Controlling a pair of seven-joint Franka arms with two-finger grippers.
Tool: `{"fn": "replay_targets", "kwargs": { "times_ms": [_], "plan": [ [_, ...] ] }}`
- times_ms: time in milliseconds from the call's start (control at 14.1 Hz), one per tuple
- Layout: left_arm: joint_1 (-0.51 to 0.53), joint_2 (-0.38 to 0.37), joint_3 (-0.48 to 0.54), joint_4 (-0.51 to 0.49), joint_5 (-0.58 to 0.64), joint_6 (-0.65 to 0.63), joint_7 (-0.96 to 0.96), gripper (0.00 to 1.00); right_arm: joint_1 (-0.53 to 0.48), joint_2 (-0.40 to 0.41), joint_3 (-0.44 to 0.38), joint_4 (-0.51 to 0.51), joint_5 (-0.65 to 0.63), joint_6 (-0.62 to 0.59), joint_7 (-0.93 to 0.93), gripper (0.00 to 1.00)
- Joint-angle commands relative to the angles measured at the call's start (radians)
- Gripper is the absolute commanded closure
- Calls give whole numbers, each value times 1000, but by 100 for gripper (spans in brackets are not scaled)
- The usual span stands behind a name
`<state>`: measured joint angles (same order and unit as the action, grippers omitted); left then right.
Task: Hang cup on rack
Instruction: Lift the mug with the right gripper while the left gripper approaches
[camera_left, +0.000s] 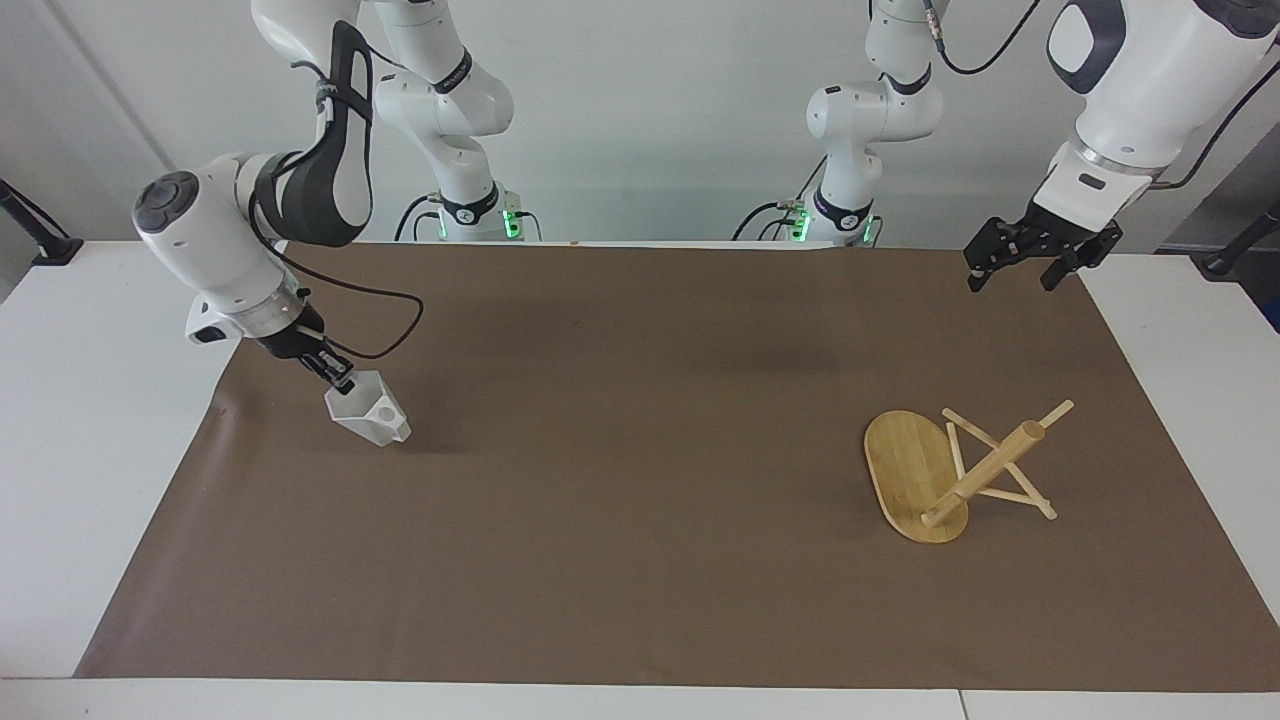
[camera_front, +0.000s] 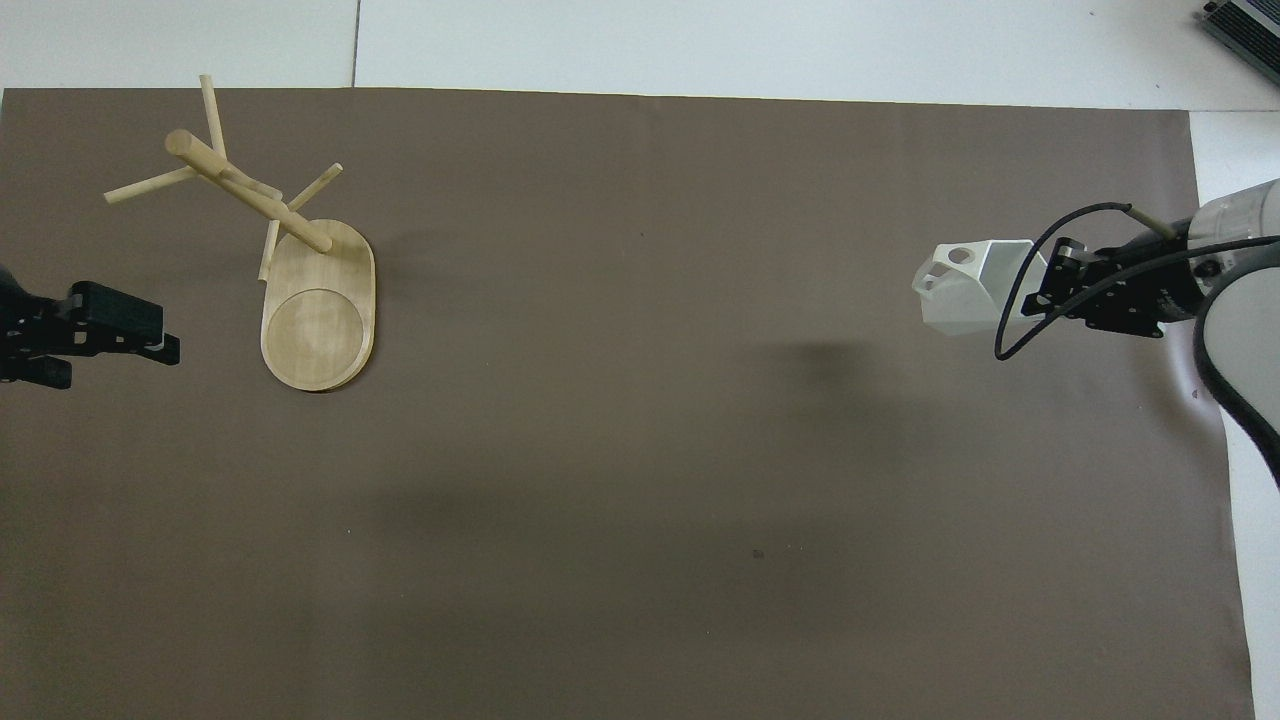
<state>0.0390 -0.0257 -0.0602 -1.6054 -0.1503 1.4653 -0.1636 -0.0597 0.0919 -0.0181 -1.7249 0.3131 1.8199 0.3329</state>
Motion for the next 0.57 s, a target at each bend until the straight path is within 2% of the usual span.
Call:
{"fn": "replay_targets", "kwargs": {
  "times_ms": [0,212,283,354,495],
  "plan": [
    [-5,-54,-10,-73,-37,-11,-53,0,-8,-20,4,50,144,-47,-3,100],
    [-7,-77,-12,-120,-162,-28,-311,0,-8,-38,65,59,248,-41,-43,100],
    [-28,-94,-16,-135,-163,-74,-402,0,-8,-40,96,79,257,-45,-49,100],
    [-72,-103,-16,-155,-167,-74,-442,0,-8,-40,140,97,259,-45,-51,100],
    [-88,-105,-18,-157,-205,-74,-540,0,-8,-41,202,102,262,-45,-51,100]
  ]
}}
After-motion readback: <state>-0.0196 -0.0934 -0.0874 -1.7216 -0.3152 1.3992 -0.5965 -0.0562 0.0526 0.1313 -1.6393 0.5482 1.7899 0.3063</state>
